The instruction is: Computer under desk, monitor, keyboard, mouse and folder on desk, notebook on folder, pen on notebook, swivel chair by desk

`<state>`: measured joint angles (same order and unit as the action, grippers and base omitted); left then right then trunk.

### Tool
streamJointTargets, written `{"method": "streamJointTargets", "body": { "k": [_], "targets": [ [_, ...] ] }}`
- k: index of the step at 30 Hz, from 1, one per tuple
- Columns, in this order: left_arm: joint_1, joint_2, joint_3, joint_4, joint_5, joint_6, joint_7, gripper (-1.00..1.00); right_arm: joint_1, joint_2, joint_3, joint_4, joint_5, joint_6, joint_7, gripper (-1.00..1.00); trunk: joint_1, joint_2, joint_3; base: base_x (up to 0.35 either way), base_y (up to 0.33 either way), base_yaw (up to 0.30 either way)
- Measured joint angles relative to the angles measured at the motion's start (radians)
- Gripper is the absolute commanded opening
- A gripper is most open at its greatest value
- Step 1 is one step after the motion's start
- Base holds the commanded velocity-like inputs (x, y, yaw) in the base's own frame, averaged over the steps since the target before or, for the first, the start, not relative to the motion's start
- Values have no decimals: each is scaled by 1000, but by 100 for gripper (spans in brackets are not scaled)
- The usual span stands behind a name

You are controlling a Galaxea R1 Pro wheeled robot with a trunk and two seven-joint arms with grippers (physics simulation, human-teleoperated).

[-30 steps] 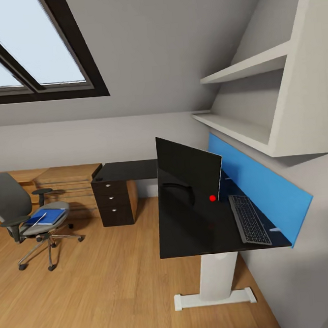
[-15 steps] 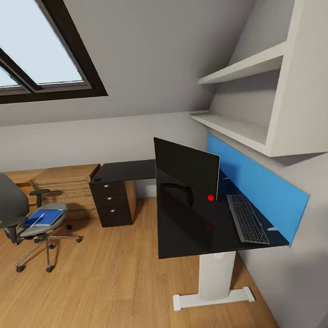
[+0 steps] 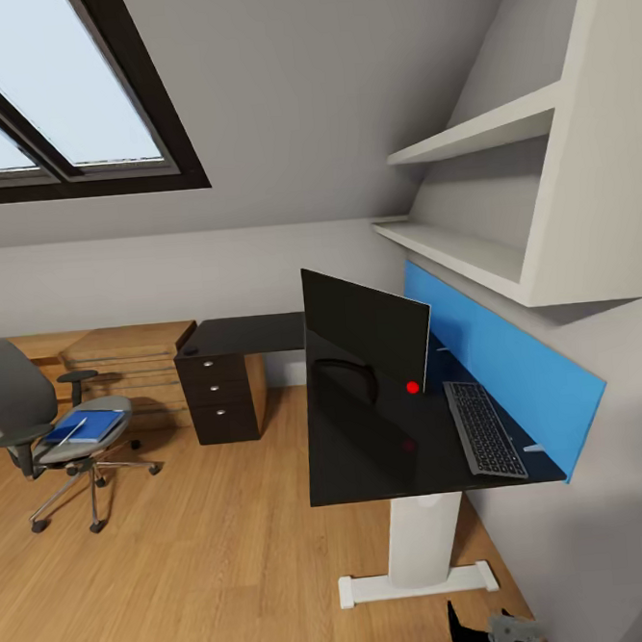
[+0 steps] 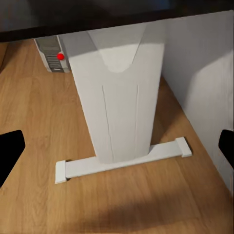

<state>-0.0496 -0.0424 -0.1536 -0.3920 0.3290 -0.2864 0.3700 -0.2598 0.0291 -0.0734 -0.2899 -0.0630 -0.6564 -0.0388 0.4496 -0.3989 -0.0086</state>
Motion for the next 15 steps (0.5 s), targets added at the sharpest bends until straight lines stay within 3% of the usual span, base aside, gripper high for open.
{"method": "streamJointTargets", "body": {
  "k": [2,4,5,7,8,10,11,15],
  "targets": [
    [0,14,1,-1,2,0,0,100,0,-14,-3,-66,-1,35,-15,100,0,0,0,0,0,0],
    [0,30,2,-3,3,-1,0,100,0,-38,-11,-174,-6,139,-37,100,0,0,0,0,0,0],
    [0,36,2,-5,4,-1,0,100,-1,-51,-13,-254,-13,233,-49,100,0,0,0,0,0,0],
    [0,39,2,-7,5,-1,0,100,-1,-60,-15,-346,-23,336,-57,100,0,0,0,0,0,0],
    [0,41,2,-9,5,-1,0,100,-1,-66,-17,-436,-36,433,-61,100,0,0,0,0,0,0],
    [0,41,2,-10,5,-1,0,100,-2,-71,-18,-536,-51,526,-65,100,0,0,0,0,0,0],
    [0,41,2,-11,6,-1,0,100,-3,-74,-20,-620,-65,615,-67,100,0,0,0,0,0,0],
    [0,40,2,-11,6,-1,0,100,-26,-78,-26,-786,-88,841,-69,100,0,0,0,0,0,0]
  ]
}}
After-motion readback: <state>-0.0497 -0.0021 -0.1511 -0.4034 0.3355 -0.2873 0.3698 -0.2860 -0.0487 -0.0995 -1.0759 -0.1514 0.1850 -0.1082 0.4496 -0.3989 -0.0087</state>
